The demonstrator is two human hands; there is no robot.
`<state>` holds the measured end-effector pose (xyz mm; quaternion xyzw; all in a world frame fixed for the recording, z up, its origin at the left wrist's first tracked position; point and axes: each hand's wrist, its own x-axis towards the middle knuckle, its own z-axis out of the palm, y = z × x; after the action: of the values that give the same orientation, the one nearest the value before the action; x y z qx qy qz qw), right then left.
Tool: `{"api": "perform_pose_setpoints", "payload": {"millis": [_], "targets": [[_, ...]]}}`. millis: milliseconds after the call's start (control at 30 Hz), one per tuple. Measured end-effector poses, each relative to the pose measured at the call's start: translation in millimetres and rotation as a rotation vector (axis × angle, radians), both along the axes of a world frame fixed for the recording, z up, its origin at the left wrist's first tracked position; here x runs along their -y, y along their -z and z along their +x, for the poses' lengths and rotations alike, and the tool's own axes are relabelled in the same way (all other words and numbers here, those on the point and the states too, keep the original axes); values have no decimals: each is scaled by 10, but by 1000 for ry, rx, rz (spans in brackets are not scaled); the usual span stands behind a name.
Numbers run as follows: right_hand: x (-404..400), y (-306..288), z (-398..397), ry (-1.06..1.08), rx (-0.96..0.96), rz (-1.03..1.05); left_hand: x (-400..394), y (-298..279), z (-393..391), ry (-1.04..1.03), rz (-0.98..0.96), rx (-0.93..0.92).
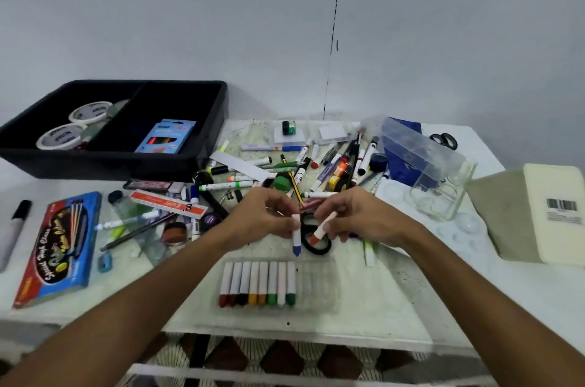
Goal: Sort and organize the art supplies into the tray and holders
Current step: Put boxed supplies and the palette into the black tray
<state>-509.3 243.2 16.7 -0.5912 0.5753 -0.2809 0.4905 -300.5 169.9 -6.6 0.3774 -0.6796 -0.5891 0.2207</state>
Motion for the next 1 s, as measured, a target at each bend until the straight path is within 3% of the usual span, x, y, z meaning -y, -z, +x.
{"api": "perform_pose_setpoints", "payload": {"millis": [233,700,1000], "targets": [[-176,60,138,-22,-5,63,-296,75,84,7,-9,56],[-349,333,401,61,-41,72,-510,184,74,33,-351,301],[-360,371,440,45,-213,35,-542,255,75,104,-552,432]]}}
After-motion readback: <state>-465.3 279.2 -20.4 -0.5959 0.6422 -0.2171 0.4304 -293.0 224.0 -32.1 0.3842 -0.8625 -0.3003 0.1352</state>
